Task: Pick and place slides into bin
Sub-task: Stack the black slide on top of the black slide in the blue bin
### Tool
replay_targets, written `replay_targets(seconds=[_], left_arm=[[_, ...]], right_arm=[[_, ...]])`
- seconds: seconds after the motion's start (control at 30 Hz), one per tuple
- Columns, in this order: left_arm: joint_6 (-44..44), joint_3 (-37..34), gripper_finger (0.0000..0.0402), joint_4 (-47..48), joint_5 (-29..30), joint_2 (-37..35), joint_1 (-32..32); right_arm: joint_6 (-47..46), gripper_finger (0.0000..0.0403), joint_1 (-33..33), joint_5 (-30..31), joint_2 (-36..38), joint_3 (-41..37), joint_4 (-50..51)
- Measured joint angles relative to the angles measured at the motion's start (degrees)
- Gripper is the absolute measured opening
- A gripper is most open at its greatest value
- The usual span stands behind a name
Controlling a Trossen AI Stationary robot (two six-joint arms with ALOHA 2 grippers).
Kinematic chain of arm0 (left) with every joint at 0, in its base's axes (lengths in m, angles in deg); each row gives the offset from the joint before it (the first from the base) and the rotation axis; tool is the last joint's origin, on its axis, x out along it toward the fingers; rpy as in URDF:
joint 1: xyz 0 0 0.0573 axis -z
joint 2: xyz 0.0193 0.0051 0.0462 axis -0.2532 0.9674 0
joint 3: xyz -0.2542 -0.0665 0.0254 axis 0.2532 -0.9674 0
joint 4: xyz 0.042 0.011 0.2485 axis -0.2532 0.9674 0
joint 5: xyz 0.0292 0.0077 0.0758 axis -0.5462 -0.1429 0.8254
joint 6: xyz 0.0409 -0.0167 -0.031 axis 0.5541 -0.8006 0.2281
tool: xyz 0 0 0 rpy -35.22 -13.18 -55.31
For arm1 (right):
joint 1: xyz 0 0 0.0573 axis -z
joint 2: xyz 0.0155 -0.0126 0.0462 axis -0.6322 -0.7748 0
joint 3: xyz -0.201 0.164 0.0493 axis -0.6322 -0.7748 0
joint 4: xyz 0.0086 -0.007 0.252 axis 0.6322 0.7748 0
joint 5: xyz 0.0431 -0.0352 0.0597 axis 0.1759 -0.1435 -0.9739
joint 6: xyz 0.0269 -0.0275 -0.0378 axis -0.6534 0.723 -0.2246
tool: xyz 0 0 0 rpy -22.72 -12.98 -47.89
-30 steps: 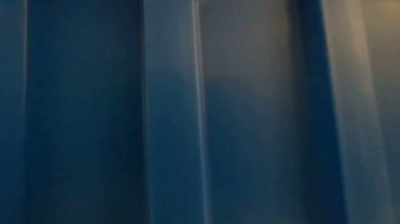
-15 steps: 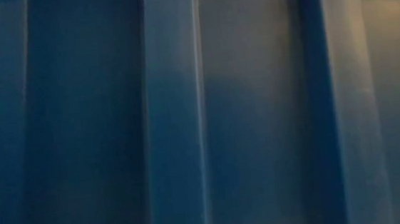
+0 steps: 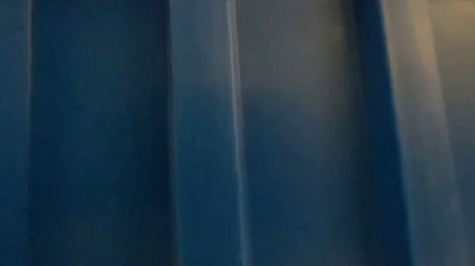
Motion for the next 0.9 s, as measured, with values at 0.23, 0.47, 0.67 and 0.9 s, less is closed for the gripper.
replay_targets(seconds=[0.23,0.47,0.67,0.9], left_arm=[[0.0,0.0,0.0285,0.0,-1.1,0.0,0.0],[0.0,0.0,0.0285,0.0,-1.3,0.0,0.0],[0.0,0.0,0.0285,0.0,-1.3,0.0,0.0],[0.0,0.0,0.0285,0.0,-2.4,0.0,0.0]], right_arm=[[0.4,0.0022,0.1,-2.2,-2.0,0.1,1.0],[1.5,0.0044,0.0,-6.3,-3.0,-0.1,4.2],[3.0,0.0094,0.1,-7.8,-3.4,-0.1,6.0],[3.8,0.0172,0.4,-7.8,-4.3,-0.1,8.0]])
